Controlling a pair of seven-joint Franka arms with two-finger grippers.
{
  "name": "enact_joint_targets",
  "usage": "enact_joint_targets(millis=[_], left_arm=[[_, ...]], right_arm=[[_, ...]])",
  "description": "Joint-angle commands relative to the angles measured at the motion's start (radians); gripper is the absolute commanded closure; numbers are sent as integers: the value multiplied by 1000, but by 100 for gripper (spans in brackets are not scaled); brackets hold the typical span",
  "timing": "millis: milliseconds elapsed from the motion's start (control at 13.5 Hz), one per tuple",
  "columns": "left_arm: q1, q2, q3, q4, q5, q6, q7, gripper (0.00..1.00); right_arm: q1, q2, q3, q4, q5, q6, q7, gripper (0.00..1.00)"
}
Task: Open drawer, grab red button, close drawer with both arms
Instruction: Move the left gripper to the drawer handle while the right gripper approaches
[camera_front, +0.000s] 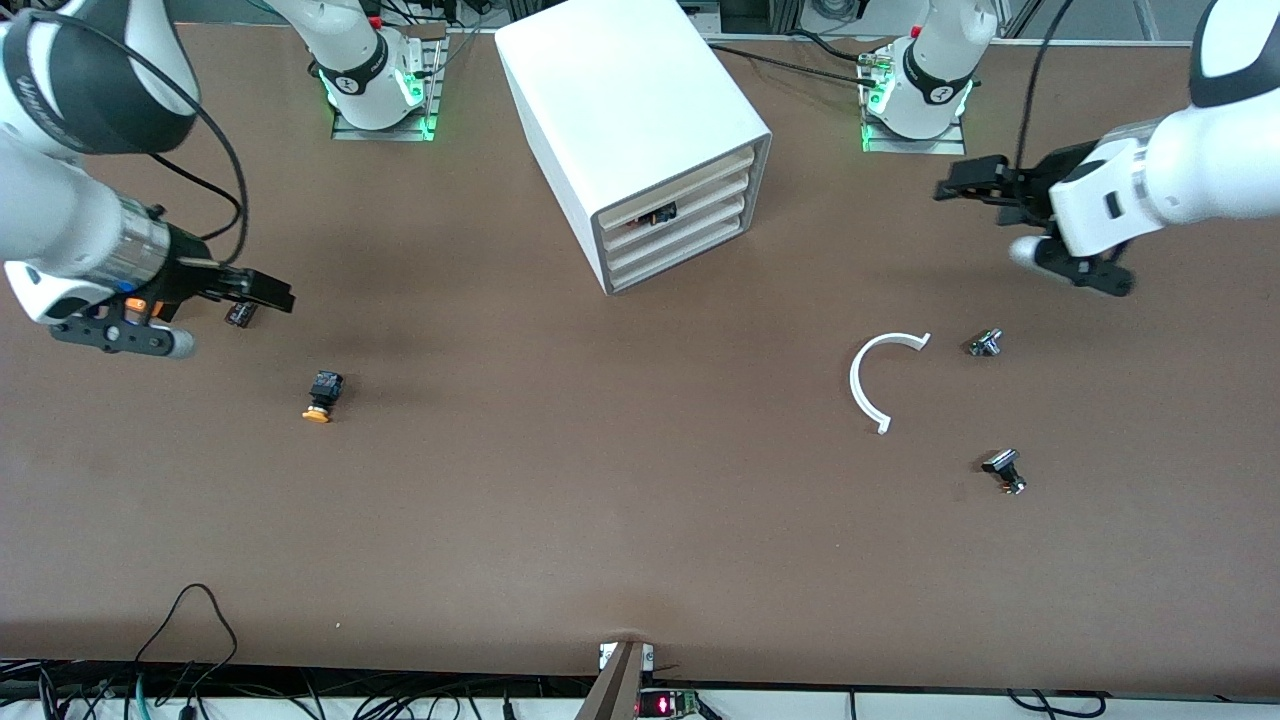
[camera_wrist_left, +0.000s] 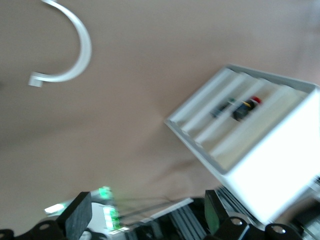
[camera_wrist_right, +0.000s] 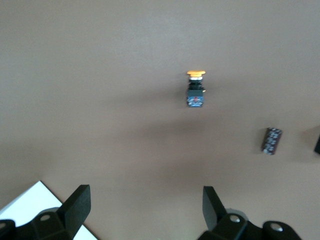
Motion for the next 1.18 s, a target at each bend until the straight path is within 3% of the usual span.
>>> enact_joint_targets(millis=[0,222,443,739,886,1108], left_arm=[[0,94,-30,15,-150,-34,46,1],[-13,166,-51,-23,-238,21,204,1],[-27,165,-82,-253,-440,264,513,1],[-40,170,-142,-382,-523,368,563,10],[-43,197,-162,-411,-531,388,597,37],[-43,234,-182,-431,-544,435,621,39]], right_arm=[[40,21,1,12,5,23,71,1],[92,21,1,26,-4,20,138,1],[144,21,1,28,-6,24,247,1],[163,23,1,28,5,25,313,1],[196,28,1,28,-2,30,364,1],[206,28,1,28,-7,71,369,1]])
